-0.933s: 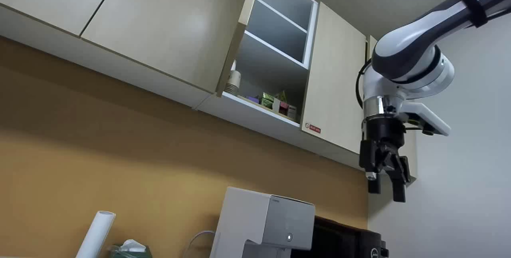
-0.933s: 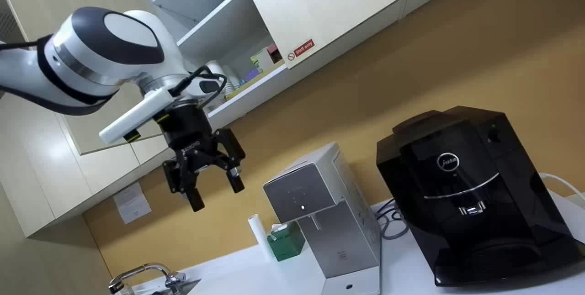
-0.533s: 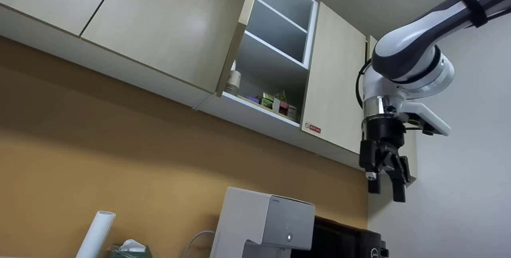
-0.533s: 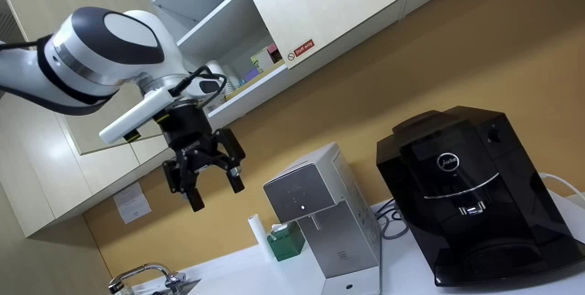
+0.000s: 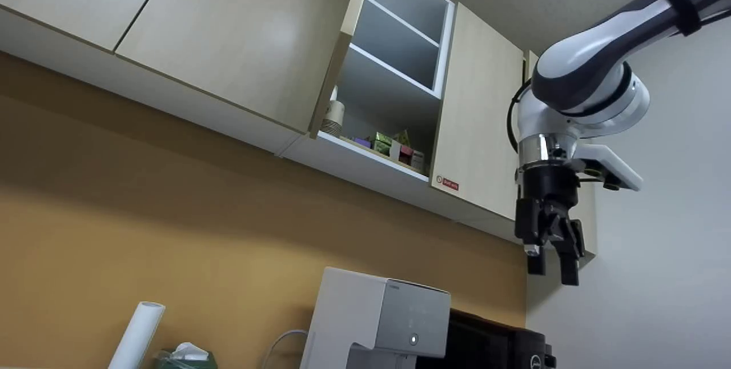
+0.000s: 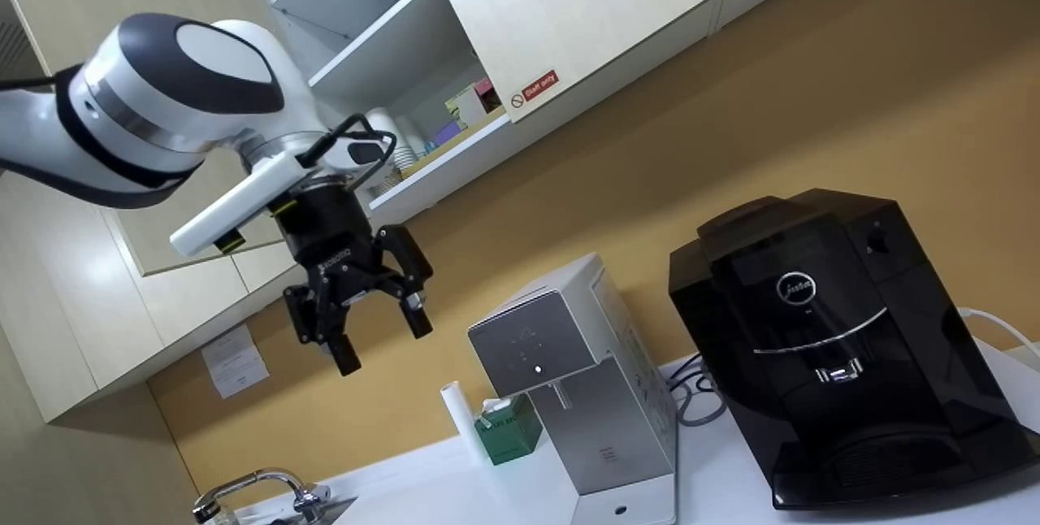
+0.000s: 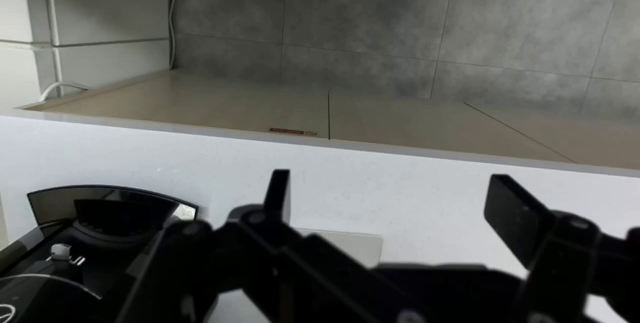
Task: Close the open upper cabinet door.
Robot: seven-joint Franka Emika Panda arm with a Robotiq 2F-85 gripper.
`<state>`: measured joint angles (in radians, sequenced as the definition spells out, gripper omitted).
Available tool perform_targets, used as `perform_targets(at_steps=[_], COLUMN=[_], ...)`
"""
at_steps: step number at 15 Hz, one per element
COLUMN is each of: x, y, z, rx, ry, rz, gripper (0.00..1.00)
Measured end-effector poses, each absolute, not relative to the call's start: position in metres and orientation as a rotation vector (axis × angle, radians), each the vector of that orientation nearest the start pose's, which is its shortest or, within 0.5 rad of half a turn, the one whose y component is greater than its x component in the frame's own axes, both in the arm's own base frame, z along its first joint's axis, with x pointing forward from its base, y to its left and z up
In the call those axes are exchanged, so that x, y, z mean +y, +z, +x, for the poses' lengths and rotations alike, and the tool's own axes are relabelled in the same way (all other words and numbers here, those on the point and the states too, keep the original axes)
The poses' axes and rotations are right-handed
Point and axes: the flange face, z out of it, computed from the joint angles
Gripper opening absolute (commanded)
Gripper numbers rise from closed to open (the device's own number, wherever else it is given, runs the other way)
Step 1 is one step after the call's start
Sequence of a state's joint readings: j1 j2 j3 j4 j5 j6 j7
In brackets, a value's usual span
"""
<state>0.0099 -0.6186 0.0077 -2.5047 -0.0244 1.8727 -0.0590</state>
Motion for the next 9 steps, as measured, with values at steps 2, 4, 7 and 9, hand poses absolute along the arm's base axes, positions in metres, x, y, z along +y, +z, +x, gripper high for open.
perform_targets(at_steps=[2,4,7,9], x=[0.02,0.043,0.08,0.103], y=[0.502,0.524,0.566,0.598], z=[0.355,0.342,0.313,0.289], rx=[-0.181,-0.247,-0.317,-0.334], ry=[-0.029,-0.134,-0.345,-0.503], rz=[-3.186,-3.209,-3.214,-3.166], gripper=[1.0,1.0,1.0,1.0])
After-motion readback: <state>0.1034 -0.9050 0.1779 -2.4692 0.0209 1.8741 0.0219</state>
